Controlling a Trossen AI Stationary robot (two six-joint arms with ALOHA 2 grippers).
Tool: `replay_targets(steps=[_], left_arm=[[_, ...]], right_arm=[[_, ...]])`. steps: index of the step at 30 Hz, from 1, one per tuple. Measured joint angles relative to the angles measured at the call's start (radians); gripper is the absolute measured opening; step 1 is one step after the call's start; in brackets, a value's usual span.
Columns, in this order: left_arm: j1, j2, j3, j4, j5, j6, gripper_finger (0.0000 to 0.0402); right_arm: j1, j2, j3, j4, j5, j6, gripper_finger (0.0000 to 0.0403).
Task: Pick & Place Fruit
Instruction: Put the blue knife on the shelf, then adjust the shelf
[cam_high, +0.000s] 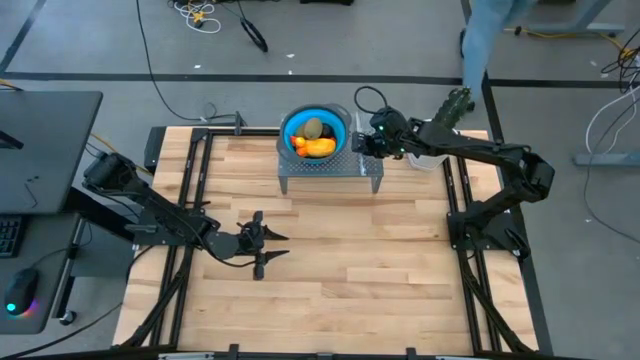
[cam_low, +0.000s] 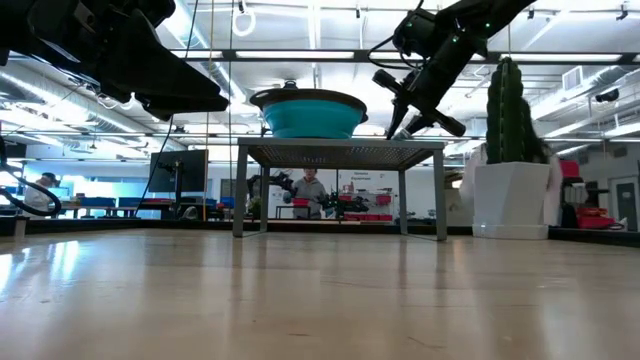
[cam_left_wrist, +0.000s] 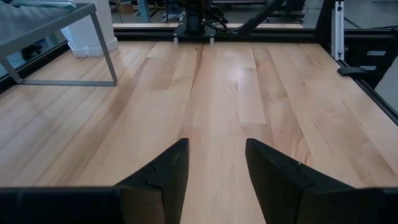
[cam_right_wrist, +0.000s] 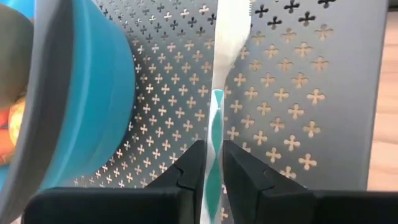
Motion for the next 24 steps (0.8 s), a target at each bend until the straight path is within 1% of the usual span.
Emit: replay_targets(steps=[8,16,22,24], left_arm=[[0.0,0.0,0.0,0.0,0.0,0.0,0.0169],[0.0,0.0,0.0,-0.007,0.0,-0.001,0.0169],[0.0,0.0,0.0,-0.007,-0.003,-0.004,0.0169],[0.0,0.0,0.0,-0.007,-0.006,-0.004,0.0169]], right_arm=[[0.0,0.0,-0.006,0.04,-0.001,0.0,0.0079],[0.0,-0.005,-0.006,0.044,-0.003,-0.023,0.0083],[-0.002,-0.066,-0.006,0.047,-0.002,-0.091,0.0083],[-0.002,-0.102,-0.006,0.061,-0.006,-0.137,0.0083]])
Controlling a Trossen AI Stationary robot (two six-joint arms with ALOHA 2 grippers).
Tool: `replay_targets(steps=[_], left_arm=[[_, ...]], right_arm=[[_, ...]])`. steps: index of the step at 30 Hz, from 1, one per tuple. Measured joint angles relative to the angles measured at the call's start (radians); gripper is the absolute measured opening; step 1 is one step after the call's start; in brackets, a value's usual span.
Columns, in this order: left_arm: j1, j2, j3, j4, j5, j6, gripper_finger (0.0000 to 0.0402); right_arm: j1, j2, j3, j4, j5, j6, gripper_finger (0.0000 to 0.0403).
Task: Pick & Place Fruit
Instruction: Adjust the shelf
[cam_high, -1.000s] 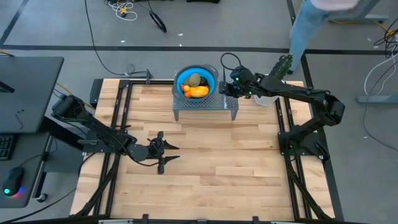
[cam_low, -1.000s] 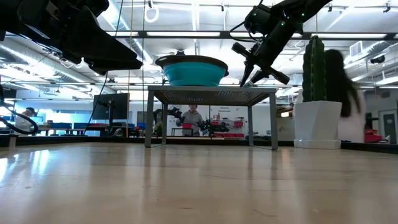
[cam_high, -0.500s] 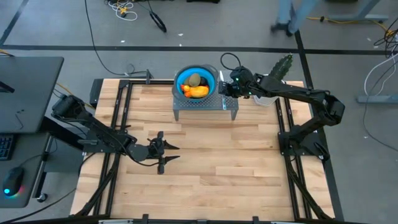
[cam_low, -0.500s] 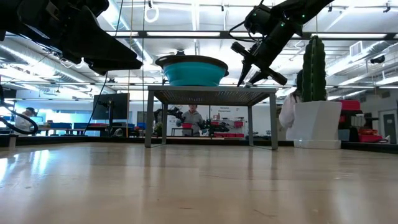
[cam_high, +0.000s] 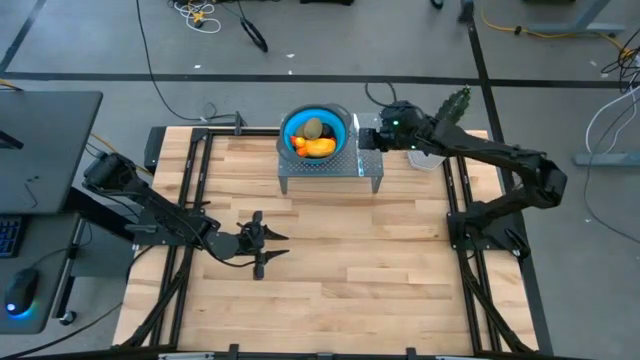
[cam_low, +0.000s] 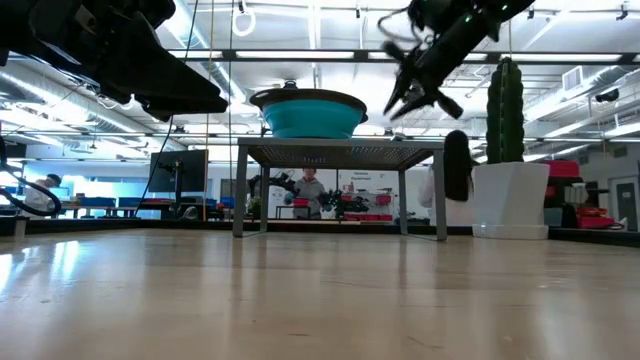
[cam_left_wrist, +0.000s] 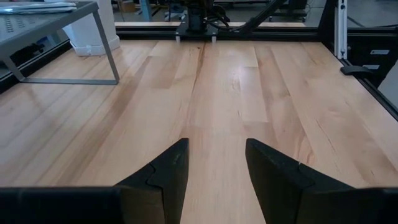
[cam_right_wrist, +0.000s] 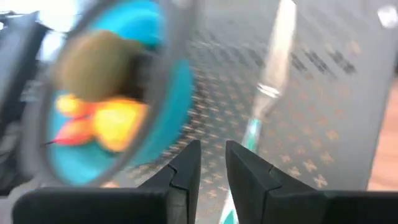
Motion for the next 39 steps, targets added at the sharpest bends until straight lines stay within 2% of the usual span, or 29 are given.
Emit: replay_targets(steps=[4,8,13,19,24,31,35,39], left_arm=[[0.0,0.0,0.0,-0.001,-0.026,0.011,0.0169],[0.0,0.0,0.0,-0.001,-0.111,0.034,0.0169],[0.016,0.0,0.0,0.001,-0.209,0.018,0.0169],[0.066,0.0,0.0,0.018,-0.195,-0.062,0.0169],[0.1,0.0,0.0,0.015,-0.19,-0.06,0.0169],[0.201,0.0,0.0,-0.082,-0.173,-0.042,0.0169],[0.267,0.0,0.0,-0.141,-0.119,-0.064,0.0169],[0.324,0.0,0.0,-0.181,-0.11,-0.063,0.0169]], right_arm=[[0.003,-0.069,0.0,0.017,-0.058,-0.124,0.0083],[0.044,-0.13,0.0,0.018,-0.079,-0.278,0.0083],[0.157,-0.177,-0.006,-0.008,0.035,-0.409,0.0083],[0.381,-0.188,-0.096,0.031,0.262,-0.476,0.0083],[0.562,-0.19,-0.171,0.119,0.383,-0.508,0.0083],[0.752,-0.202,-0.181,0.151,0.398,-0.51,0.0083],[0.807,-0.202,-0.181,0.144,0.399,-0.476,0.0083],[0.835,-0.202,-0.181,0.141,0.401,-0.476,0.0083]])
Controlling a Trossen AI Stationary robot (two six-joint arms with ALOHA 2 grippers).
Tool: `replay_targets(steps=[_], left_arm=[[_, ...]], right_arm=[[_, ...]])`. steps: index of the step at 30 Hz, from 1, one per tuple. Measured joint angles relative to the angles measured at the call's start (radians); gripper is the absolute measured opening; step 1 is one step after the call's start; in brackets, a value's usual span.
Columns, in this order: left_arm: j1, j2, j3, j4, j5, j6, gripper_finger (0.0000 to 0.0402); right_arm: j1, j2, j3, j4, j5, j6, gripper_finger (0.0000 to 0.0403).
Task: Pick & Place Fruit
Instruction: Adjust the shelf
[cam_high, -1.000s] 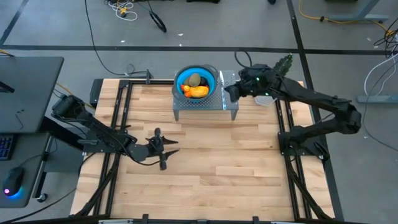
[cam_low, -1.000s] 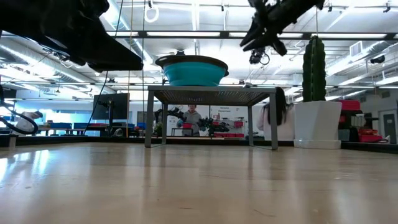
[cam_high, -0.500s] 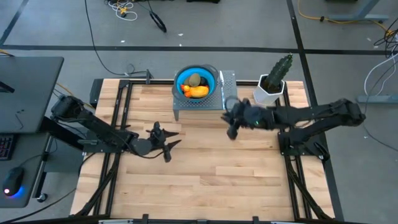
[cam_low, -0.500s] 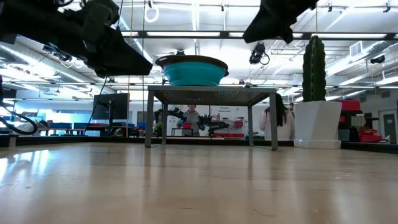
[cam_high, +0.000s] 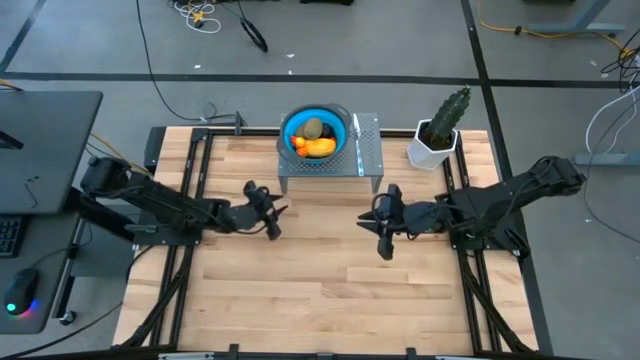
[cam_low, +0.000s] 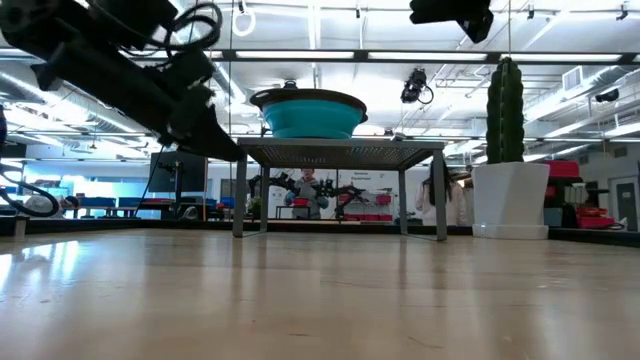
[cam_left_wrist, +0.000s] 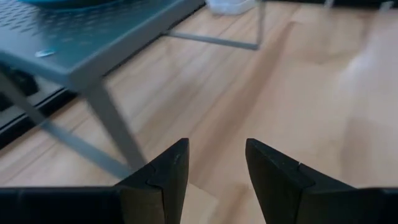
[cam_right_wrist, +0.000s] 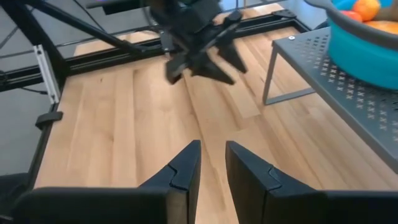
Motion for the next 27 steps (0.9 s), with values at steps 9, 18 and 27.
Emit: replay_targets(steps=[9,18,27], left_arm=[[0.148,0.0,0.0,-0.012,0.062,0.045,0.0169],[0.235,0.0,0.0,-0.011,0.073,0.052,0.0169],[0.241,0.0,0.0,-0.012,0.153,0.044,0.0169]], right_arm=[[0.023,0.013,0.0,-0.004,0.0,-0.022,0.0083],[0.025,0.063,0.0,-0.009,0.009,-0.035,0.0083],[0.026,0.09,0.0,-0.011,0.0,-0.027,0.0083]])
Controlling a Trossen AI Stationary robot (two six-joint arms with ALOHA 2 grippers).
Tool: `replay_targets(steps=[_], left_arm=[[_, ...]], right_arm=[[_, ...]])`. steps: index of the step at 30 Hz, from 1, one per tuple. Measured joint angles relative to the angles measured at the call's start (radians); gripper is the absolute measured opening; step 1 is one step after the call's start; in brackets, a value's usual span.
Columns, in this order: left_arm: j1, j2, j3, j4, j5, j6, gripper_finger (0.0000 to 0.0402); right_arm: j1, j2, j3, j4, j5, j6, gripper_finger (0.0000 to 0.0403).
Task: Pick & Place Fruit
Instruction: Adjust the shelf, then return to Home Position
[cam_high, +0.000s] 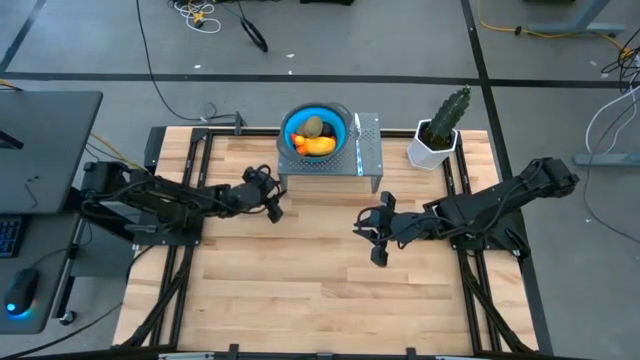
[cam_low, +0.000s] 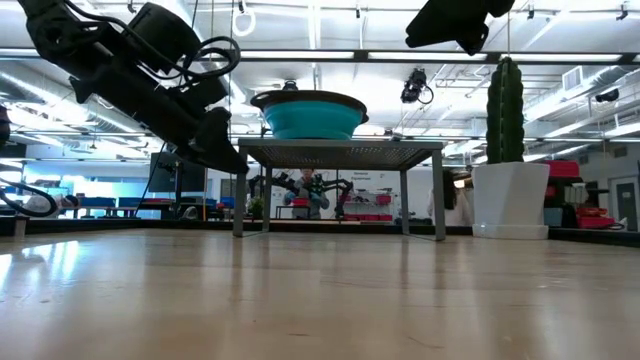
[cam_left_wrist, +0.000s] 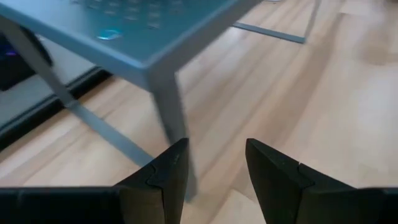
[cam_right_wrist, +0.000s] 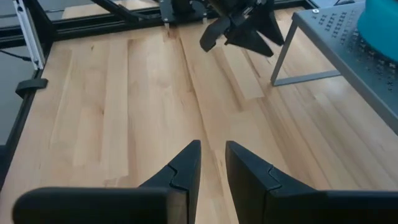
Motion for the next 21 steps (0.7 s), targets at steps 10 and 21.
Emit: replay_targets(steps=[10,21], left_arm=[[-0.06,-0.031,0.0,-0.029,0.045,-0.015,0.0169],[-0.156,-0.243,0.0,-0.112,0.141,0.002,0.0169]], right_arm=[[0.027,0.0,0.0,0.004,-0.004,0.034,0.0083],[0.009,0.0,0.0,-0.018,0.02,0.017,0.0083]])
